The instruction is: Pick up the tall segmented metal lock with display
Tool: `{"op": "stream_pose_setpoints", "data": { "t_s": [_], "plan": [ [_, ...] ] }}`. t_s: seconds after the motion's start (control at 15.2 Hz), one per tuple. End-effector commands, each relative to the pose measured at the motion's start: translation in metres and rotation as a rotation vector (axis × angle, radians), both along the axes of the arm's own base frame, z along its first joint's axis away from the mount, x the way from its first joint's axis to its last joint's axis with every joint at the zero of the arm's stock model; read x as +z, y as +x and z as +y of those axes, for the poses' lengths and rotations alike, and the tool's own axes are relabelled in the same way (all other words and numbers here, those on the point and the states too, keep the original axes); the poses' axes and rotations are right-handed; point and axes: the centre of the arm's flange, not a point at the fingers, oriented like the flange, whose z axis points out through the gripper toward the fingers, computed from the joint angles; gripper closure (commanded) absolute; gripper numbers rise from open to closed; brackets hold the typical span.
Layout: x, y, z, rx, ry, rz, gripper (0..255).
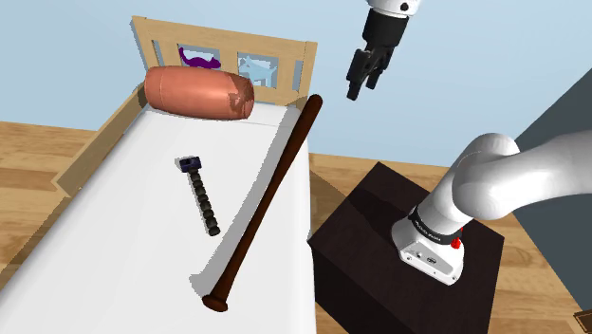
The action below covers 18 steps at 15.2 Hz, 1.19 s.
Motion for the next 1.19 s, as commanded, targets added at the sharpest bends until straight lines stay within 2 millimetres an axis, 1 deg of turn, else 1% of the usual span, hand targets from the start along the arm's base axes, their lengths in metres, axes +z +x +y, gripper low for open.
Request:
{"op": "stream_pose_setpoints", "data": {
  "t_s": [0.0, 0.53, 1.12],
  "plan": [
    [-0.016, 0.010, 0.017, -0.020, -0.003, -0.005, 0],
    [-0.082, 0.053, 0.088, -0.090, -0.016, -0.021, 0],
    [-0.156, 0.108, 0.162, -0.169, -0.031, -0.038, 0]
  ]
}}
